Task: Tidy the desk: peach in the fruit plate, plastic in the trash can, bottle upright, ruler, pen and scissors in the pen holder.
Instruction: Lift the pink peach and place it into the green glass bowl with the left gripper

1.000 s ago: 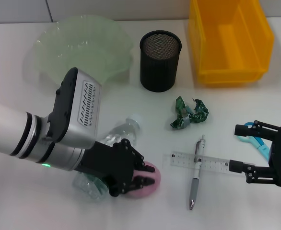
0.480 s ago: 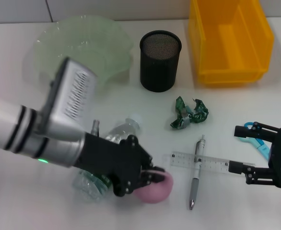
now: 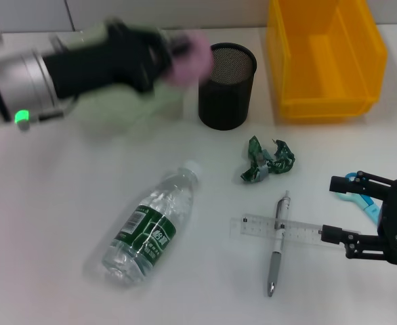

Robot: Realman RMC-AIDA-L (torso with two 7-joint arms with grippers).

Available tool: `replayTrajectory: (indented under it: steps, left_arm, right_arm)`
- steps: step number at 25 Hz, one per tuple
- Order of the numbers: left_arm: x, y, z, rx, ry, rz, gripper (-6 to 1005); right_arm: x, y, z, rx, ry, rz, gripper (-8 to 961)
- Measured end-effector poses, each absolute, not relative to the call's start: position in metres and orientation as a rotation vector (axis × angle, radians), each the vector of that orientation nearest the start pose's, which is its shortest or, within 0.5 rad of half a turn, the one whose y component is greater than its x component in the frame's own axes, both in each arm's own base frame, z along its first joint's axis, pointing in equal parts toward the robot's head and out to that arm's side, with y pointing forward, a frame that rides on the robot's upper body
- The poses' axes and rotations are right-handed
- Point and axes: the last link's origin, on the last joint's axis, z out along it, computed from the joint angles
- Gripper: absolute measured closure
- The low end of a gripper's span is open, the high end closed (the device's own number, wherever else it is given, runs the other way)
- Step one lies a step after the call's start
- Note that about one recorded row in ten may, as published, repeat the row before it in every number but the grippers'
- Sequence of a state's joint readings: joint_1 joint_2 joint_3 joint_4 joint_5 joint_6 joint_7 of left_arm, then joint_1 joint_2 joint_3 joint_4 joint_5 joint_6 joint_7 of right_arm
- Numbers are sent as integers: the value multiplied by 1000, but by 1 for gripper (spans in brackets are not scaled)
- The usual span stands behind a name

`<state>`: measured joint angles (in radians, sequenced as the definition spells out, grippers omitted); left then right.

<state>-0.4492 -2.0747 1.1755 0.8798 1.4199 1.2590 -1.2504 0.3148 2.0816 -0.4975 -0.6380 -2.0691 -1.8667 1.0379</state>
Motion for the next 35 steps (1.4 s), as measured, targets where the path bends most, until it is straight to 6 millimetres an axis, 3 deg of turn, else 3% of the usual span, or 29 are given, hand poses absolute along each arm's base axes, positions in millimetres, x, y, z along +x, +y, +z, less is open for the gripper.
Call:
replayTrajectory:
  steps: [2, 3, 4, 10, 30, 33, 35]
  left_arm:
    - [-202, 389, 10, -2340, -324, -862, 952]
    - [-202, 389, 10, -2340, -324, -862, 952]
    - [-210, 407, 6, -2243, -414, -828, 952]
    - [-223, 436, -9, -2138, -530, -669, 949]
    - [-240, 439, -12, -2037, -534, -615, 942]
    - [-241, 438, -13, -2038, -535, -615, 737]
    - [-240, 437, -13, -2044, -530, -626, 653]
  right_arm:
    - [309, 236, 15, -2706, 435, 884, 114]
    - [309, 237, 14, -2705, 439, 884, 114]
    - [309, 237, 13, -2702, 444, 883, 114]
    - [308, 239, 11, -2698, 452, 889, 114]
    - [304, 242, 6, -2701, 471, 932, 114]
    - [304, 242, 6, -2704, 471, 931, 114]
    - [304, 242, 6, -2703, 471, 930, 114]
